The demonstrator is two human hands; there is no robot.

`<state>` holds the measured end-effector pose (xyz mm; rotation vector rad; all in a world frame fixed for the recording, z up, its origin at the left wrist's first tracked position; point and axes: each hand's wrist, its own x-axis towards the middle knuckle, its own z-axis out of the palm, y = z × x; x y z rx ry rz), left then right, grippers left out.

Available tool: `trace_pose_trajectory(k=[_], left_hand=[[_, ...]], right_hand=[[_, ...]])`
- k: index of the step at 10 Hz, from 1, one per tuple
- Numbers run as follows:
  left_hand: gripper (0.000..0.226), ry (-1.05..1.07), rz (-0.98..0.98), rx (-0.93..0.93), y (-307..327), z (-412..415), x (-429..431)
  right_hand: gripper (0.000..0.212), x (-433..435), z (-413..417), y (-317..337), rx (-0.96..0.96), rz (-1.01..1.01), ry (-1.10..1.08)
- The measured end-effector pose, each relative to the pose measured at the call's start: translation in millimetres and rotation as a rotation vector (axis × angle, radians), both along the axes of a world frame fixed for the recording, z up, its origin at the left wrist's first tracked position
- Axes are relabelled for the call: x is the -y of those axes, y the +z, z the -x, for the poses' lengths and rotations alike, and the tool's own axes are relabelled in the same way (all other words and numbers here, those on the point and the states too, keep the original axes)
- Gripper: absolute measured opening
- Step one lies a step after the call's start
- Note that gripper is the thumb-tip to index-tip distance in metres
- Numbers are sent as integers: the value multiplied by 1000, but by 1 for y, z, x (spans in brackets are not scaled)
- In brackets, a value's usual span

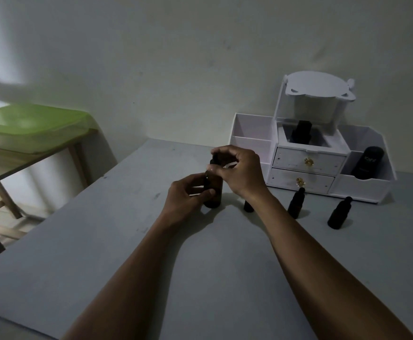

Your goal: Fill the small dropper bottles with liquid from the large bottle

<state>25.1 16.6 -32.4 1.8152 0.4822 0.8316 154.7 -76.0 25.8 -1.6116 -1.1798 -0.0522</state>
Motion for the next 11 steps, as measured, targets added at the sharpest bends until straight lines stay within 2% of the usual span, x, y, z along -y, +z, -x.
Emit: trace_pose_trajectory(k=[2,5,9,11], left_hand=[[46,15,14,-21,-2,-3,0],[49,31,-3,-29,-3,-5,-3],[51,24,-20,-30,-7,-5,-2],[68,45,-12,-69,-15,4,-2]], right_hand=[[42,0,0,1,-19,-11,9],[29,0,-5,2,-27,7,3],[31,6,-5,2,-21,38,44],[45,21,7,2,-8,23,26]])
